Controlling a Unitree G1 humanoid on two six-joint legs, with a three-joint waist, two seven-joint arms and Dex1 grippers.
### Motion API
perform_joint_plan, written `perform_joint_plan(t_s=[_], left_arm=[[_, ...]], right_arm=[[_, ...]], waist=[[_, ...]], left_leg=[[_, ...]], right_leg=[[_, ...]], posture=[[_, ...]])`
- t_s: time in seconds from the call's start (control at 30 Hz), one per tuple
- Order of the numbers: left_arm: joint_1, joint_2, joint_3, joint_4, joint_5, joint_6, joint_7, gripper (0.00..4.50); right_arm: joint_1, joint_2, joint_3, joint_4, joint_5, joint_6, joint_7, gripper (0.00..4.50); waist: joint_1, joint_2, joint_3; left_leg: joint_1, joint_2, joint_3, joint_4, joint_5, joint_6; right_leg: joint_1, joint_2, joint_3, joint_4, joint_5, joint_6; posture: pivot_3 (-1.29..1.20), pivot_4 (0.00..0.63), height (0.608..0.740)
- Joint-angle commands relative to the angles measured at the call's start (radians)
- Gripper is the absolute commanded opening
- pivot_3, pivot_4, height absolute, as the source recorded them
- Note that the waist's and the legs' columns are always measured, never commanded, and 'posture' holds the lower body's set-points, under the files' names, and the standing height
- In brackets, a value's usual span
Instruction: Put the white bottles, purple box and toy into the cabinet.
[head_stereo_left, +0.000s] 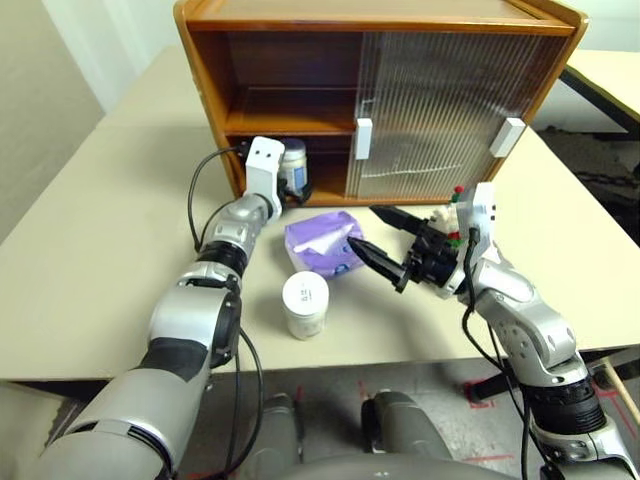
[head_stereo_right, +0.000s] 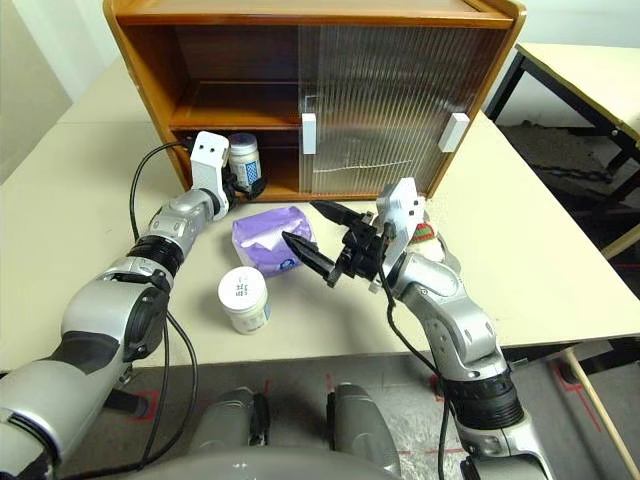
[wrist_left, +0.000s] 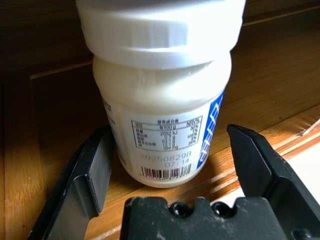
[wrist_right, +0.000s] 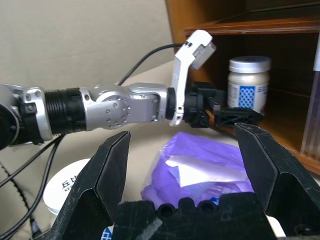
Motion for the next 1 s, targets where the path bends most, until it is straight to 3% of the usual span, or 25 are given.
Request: perform_joint_plan(t_s=[0.03, 0.6, 0.8, 0.9, 1.0], left_arm=[[0.024, -0.010, 0.002, -0.038, -0.007, 0.021, -0.030, 4.48], [0.059, -0.007, -0.004, -0.106, -0.014, 0.010, -0.106, 4.48], [0.174, 0.034, -0.015, -0.333, -0.025, 0.111, -0.143, 4.48], [0.257, 0.058, -0.023, -0.490, -0.023, 0.184, -0.145, 3.84], [0.301, 0.067, -0.022, -0.573, -0.028, 0.227, -0.139, 2.69]], right_arm=[[-0.004, -0.001, 0.008, 0.030, 0.002, -0.018, 0.023, 4.50], [-0.021, -0.006, 0.007, 0.056, -0.005, -0.030, 0.062, 4.50], [-0.040, -0.002, 0.013, 0.078, -0.008, -0.037, 0.075, 4.50], [-0.047, 0.003, 0.019, 0.089, -0.008, -0.041, 0.084, 4.50], [-0.052, 0.005, 0.022, 0.096, -0.008, -0.044, 0.090, 4.50]], waist=[[0.001, 0.000, 0.000], [0.003, -0.001, -0.001], [-0.002, -0.001, -0.001], [0.001, -0.001, -0.001], [0.006, -0.001, -0.001]], left_leg=[[0.000, 0.000, 0.000, 0.000, 0.000, 0.000], [0.000, 0.000, 0.000, 0.001, 0.000, 0.000], [0.001, 0.001, 0.000, 0.001, 0.000, 0.000], [0.001, 0.001, 0.000, 0.001, 0.000, 0.000], [0.001, 0.000, 0.000, 0.001, 0.000, 0.000]], right_leg=[[0.000, 0.000, 0.000, 0.000, 0.000, 0.000], [0.000, 0.000, 0.000, 0.000, 0.001, 0.000], [0.000, 0.000, 0.000, 0.001, 0.002, -0.001], [0.000, 0.000, 0.000, 0.002, 0.002, -0.001], [0.000, 0.000, 0.000, 0.002, 0.002, -0.002]], posture=[[0.04, 0.016, 0.740], [0.05, 0.000, 0.740], [0.07, 0.000, 0.740], [0.08, 0.000, 0.740], [0.08, 0.000, 0.740]])
